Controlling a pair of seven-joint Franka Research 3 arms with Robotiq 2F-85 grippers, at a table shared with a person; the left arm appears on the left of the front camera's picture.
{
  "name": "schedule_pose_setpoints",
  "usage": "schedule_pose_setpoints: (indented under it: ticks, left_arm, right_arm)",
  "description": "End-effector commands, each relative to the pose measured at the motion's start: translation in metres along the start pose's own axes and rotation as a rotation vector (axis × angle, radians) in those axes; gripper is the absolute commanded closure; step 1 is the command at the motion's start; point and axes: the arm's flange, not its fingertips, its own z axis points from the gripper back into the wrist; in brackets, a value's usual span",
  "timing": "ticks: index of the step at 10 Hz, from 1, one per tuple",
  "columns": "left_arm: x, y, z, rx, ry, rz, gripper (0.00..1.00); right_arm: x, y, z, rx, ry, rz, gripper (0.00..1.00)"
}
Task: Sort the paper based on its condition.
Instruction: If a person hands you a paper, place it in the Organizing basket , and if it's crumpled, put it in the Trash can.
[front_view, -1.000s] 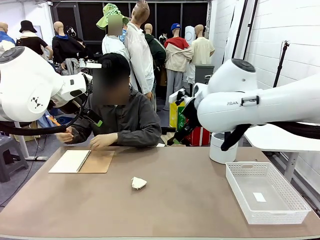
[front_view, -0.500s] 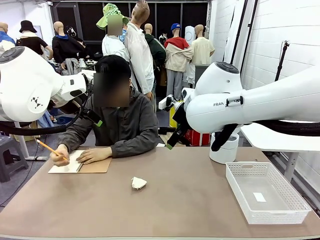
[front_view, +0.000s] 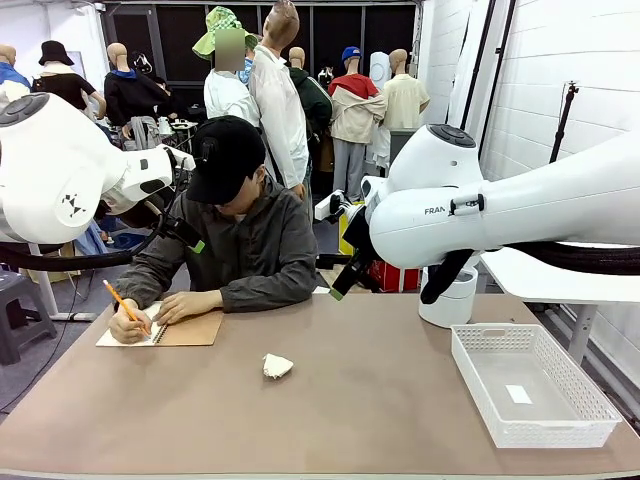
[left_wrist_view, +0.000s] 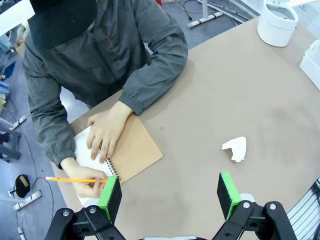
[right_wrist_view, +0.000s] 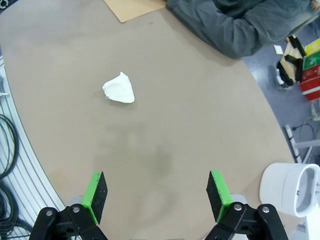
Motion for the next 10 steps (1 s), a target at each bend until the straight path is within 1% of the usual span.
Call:
schedule_pose_setpoints:
  ticks: [1, 3, 6, 8, 10]
  left_arm:
    - [0.000, 0.001, 0.001, -0.002, -0.002, -0.001, 0.00]
    - [0.000, 0.001, 0.001, -0.002, -0.002, -0.001, 0.00]
    - [0.000, 0.001, 0.001, -0.002, -0.002, -0.001, 0.00]
    - [0.000, 0.001, 0.001, -0.002, -0.002, -0.001, 0.00]
    - [0.000, 0.001, 0.001, -0.002, -0.002, -0.001, 0.00]
  right_arm:
    - [0.009, 0.005, -0.014, 0.009, -0.009, 0.009, 0.00]
    - [0.020, 0.021, -0.043, 0.033, -0.004, 0.049, 0.00]
    - [0.035, 0.039, -0.080, 0.042, 0.031, 0.107, 0.00]
    - [0.042, 0.053, -0.113, 0.059, 0.076, 0.136, 0.00]
    - [0.048, 0.057, -0.140, 0.085, 0.113, 0.166, 0.00]
